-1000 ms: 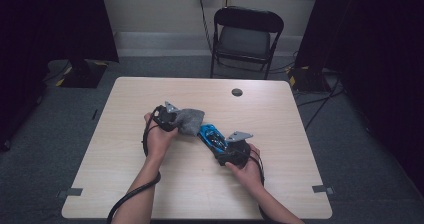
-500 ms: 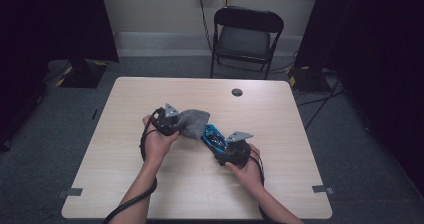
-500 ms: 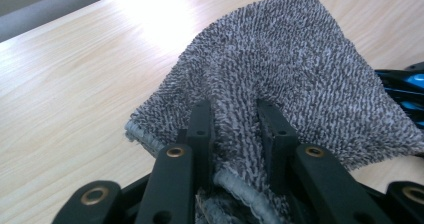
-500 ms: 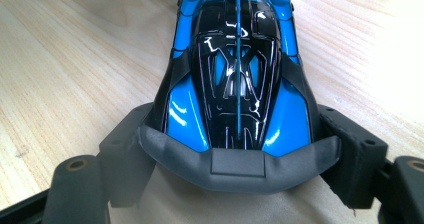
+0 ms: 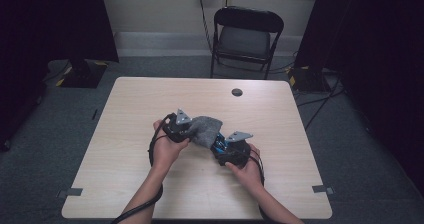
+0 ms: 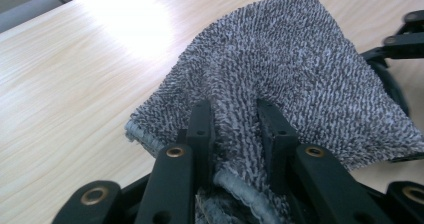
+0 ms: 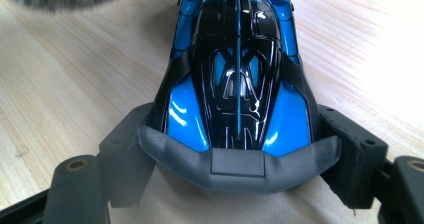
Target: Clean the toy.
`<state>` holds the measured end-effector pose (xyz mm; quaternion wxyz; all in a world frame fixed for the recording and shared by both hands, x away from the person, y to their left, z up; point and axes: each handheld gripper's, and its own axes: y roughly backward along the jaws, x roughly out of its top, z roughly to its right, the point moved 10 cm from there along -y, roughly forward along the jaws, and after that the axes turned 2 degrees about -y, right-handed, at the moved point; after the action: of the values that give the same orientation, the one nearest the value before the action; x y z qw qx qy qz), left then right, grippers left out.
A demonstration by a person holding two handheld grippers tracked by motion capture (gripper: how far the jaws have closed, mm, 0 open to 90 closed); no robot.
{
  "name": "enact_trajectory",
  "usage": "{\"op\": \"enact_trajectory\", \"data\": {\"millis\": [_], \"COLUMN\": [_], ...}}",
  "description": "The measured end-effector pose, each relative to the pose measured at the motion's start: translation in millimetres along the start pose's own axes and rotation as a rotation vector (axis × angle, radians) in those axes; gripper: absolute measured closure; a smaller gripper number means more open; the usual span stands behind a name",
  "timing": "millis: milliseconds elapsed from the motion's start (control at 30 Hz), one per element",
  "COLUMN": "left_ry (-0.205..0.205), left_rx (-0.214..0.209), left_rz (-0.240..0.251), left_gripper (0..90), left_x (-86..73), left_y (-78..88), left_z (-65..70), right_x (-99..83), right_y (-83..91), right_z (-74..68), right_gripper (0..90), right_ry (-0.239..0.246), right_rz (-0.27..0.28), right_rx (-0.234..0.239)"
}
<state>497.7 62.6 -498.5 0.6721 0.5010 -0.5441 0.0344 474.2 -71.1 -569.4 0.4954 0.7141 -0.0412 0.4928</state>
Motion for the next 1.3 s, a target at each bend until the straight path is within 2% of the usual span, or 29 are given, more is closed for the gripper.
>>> {"op": "enact_trajectory", "data": {"millis": [167, 400, 667, 700, 900, 1000, 1167, 1233, 1300], "left_ry": [-0.023, -0.042, -0.095, -0.092, -0.109, -0.092, -0.091, -0.086, -0.07], "left_rx": [-0.015, -0.059, -0.09, -0.095, -0.088, -0.086, -0.059, -0.058, -0.044], "left_rz": [-0.01, -0.015, -0.047, -0.047, -0.059, -0.058, -0.072, -0.075, -0.079], "left_gripper": [71.6, 71.6, 71.3, 71.2, 71.1, 71.1, 70.9, 70.9, 70.9], "left_x": [3.8, 6.7, 2.4, 1.8, 0.7, 1.2, 1.6, 1.1, 0.3], "left_y": [-8.1, -19.2, -31.3, -32.5, -33.7, -35.2, -35.9, -36.2, -37.5], "left_z": [11.8, 33.3, 51.3, 53.3, 53.7, 50.1, 39.3, 36.7, 28.4], "right_x": [0.0, -0.1, -0.1, -0.1, -0.1, -0.1, -0.1, -0.1, -0.1], "right_y": [0.0, 0.0, 0.0, 0.0, 0.0, 0.0, 0.0, 0.0, 0.1], "right_z": [0.0, 0.0, 0.0, 0.0, 0.0, 0.0, 0.0, 0.0, 0.0], "right_gripper": [24.0, 24.0, 24.0, 24.0, 24.0, 24.0, 24.0, 24.0, 24.0], "right_ry": [0.0, -0.001, -0.001, -0.001, -0.001, -0.001, -0.001, -0.001, -0.001], "right_rz": [0.0, 0.0, -0.001, -0.001, -0.001, -0.001, -0.001, -0.001, -0.001], "right_rx": [0.0, 0.0, 0.001, 0.0, 0.001, 0.001, 0.001, 0.001, 0.001]}}
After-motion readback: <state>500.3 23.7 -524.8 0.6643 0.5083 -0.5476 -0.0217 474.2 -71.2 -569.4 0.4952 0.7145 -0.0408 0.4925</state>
